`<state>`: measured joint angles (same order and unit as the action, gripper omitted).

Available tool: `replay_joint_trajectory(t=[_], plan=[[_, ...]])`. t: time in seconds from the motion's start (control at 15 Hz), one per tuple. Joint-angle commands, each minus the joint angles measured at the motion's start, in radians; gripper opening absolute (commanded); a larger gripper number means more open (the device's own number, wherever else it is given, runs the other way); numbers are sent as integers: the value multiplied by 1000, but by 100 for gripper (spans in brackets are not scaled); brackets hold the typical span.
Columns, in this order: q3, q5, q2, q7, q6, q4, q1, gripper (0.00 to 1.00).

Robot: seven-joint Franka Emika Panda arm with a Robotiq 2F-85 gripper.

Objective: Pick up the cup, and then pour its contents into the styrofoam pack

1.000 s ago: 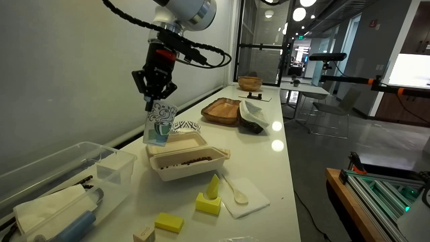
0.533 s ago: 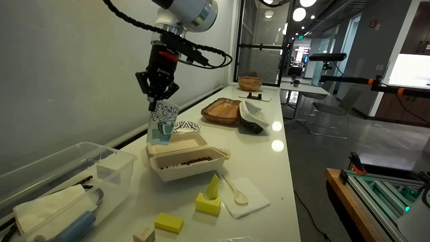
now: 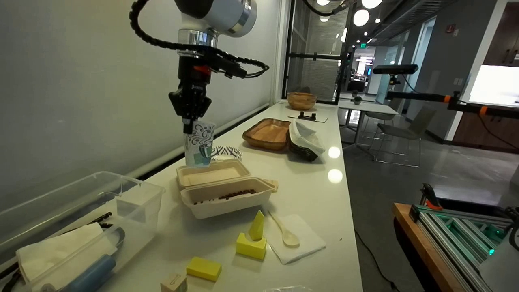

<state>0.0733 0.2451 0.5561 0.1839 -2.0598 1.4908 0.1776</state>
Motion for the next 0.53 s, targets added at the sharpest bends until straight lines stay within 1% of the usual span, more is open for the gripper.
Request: replay_joint_trajectory(t=[0.0, 0.2, 0.47], plan=[[-58, -17, 66, 169, -107, -8, 24, 1], [-106, -5, 107, 312, -193, -13, 48, 1], [-179, 1, 139, 478, -254, -6, 84, 1]])
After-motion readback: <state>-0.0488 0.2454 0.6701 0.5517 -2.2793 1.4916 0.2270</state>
